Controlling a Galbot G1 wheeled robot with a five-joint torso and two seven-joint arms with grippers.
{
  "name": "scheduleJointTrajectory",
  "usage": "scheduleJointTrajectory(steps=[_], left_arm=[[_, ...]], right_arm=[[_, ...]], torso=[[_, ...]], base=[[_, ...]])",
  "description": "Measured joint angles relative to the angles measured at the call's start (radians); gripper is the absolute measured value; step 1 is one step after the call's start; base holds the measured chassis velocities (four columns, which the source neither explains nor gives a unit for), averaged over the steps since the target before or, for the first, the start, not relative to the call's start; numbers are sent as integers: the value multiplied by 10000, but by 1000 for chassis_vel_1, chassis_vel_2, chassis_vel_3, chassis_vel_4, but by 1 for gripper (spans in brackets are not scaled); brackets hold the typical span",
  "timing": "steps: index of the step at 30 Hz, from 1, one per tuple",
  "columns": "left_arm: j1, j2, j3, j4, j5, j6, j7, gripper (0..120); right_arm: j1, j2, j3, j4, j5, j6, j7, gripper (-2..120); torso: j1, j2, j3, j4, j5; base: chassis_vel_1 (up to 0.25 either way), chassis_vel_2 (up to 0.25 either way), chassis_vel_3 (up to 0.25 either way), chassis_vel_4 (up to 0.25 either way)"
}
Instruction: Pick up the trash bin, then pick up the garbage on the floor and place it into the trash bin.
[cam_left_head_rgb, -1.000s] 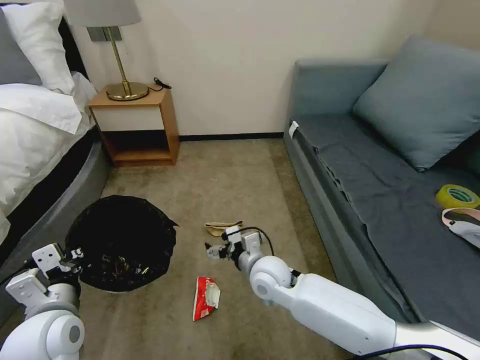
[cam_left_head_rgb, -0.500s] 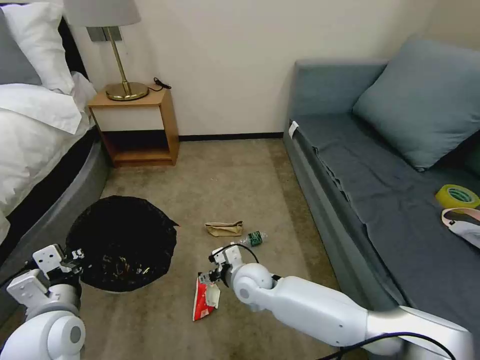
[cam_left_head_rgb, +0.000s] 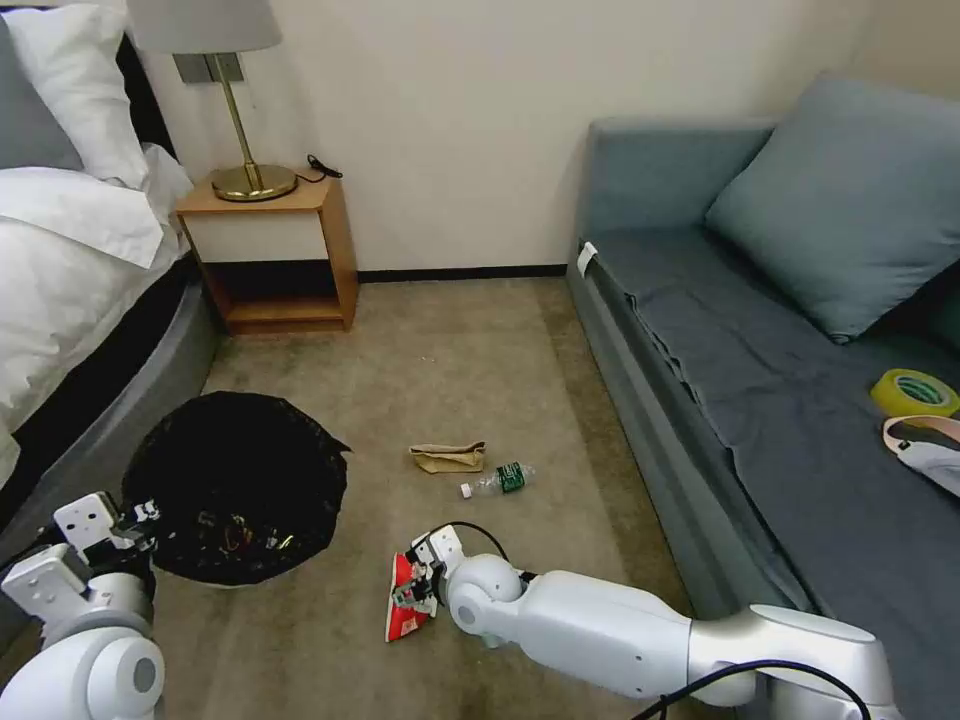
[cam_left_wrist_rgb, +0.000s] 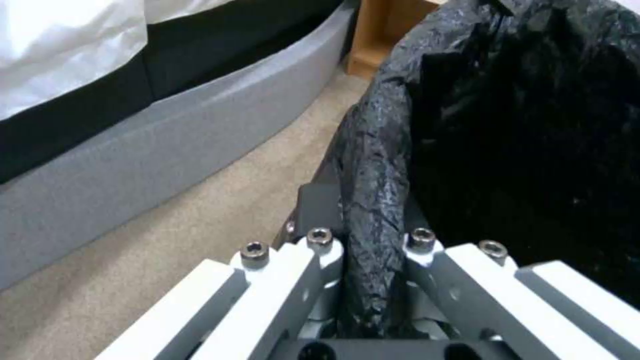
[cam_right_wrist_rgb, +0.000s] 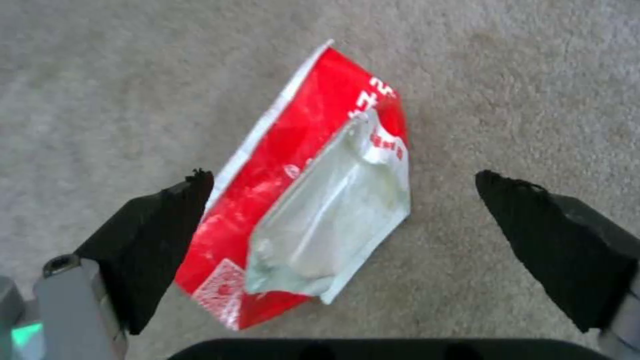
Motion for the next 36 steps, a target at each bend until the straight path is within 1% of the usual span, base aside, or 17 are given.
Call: scheduleJointTrajectory(steps=[16, 23, 26, 27, 30, 31, 32, 35, 36], left_arm=[[-55, 10, 20, 108, 34, -6, 3, 4], [-74, 26, -3, 123, 35, -6, 2, 4], [-75, 28, -2, 123, 35, -6, 2, 4], [-75, 28, -2, 123, 35, -6, 2, 4], [-70, 27, -2, 115, 37, -6, 2, 4], [-70, 27, -2, 115, 37, -6, 2, 4], [-69, 25, -2, 115, 40, -6, 2, 4], [-65, 19, -2, 114, 58, -6, 2, 4], [-65, 19, -2, 114, 58, -6, 2, 4]], right_arm=[[-176, 390, -70, -1304, -825, 356, -585, 100], [-244, 447, -140, -1356, -972, 419, -620, 99], [-276, 450, -215, -1350, -1046, 467, -621, 93], [-276, 450, -215, -1350, -1046, 467, -621, 93], [-280, 468, -277, -1343, -1101, 520, -620, 82], [-280, 468, -277, -1343, -1101, 520, -620, 82], [-280, 480, -282, -1342, -1110, 531, -619, 80], [-278, 505, -309, -1336, -1145, 570, -617, 65], [-278, 505, -309, -1336, -1145, 570, -617, 65]], torso=[[-1, -1, 0, 0, 0], [-1, 0, 0, 0, 0], [-1, 0, 0, 0, 0], [-1, 0, 0, 0, 0], [-1, 0, 0, -1, 1], [-1, 0, 0, -1, 1], [-1, -1, 0, -1, 0], [-1, 0, -1, 0, 0], [-1, 0, -1, 0, 0]], base=[[0, 0, 0, 0], [0, 0, 0, 0], [0, 0, 0, 0], [0, 0, 0, 0], [0, 0, 0, 0], [0, 0, 0, 0], [0, 0, 0, 0], [0, 0, 0, 0], [0, 0, 0, 0]])
